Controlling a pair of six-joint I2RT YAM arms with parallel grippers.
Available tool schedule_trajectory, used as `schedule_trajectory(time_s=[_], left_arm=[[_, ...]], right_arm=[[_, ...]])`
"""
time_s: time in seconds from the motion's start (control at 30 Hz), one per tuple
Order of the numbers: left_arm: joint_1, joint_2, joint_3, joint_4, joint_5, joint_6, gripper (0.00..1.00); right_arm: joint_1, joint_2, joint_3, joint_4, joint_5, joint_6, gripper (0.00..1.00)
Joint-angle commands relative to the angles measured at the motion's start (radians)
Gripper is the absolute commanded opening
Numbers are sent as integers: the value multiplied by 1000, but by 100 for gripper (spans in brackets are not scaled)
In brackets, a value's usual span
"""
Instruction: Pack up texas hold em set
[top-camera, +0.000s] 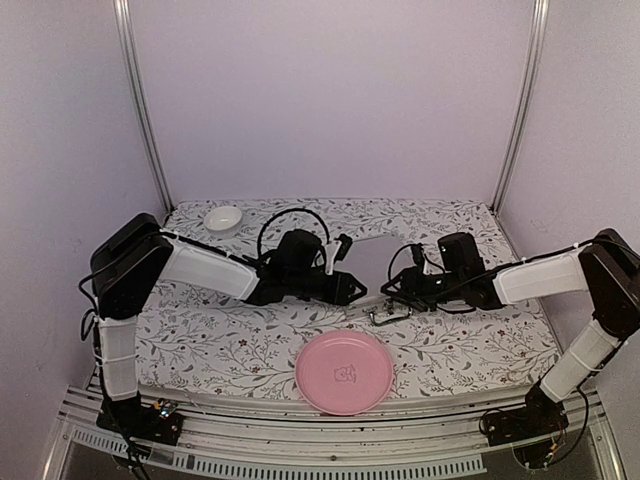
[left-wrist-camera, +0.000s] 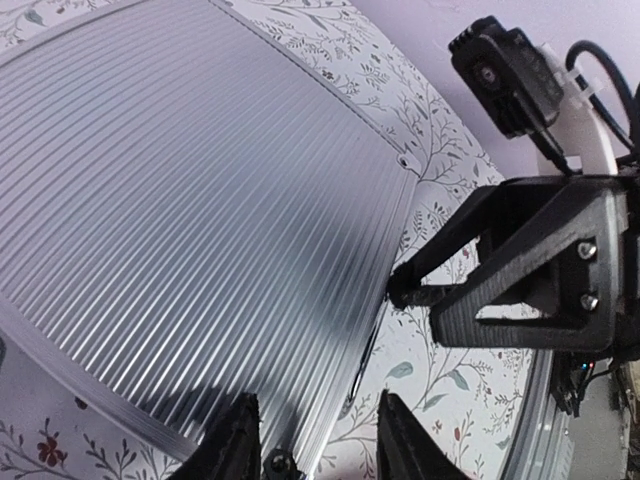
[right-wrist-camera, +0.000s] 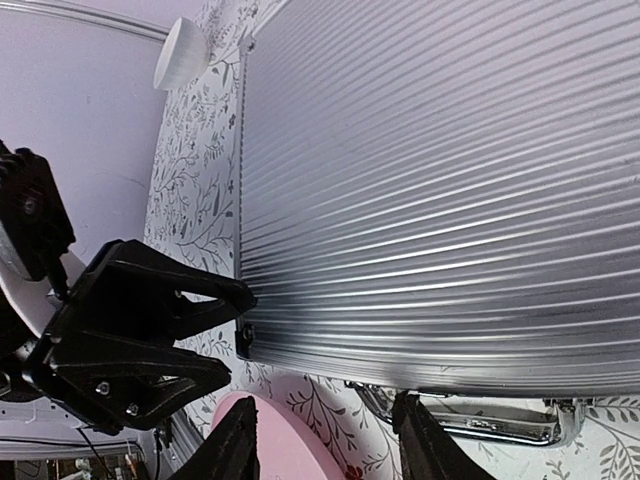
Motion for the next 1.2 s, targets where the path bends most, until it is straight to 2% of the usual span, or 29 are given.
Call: schedule_trajectory(time_s=[0.0,0.13,0.37,0.7,0.93,1.17], left_arm=[[-14,-21,-53,-82,11,-9,41],[-13,-60,-53,-68,-5,8,41],[-10,-70,-11,-108,-36,52,42],[-5,-12,57,-135,-30,69,41],[-5,-2,34,-132,-39,75,40],[-5,11,-6,-124,-49,79,40]], right_arm=[[5,-97,-21,-26,48,-35,47],[6,-153,-55,-77,88,-67,43],[17,-174,-114,-107,133,-72,31],[75,-57,-43,-118,222,-75,10],[89,13,-14,-122,258,-74,5],[89,47,7,-122,286,-68,4]])
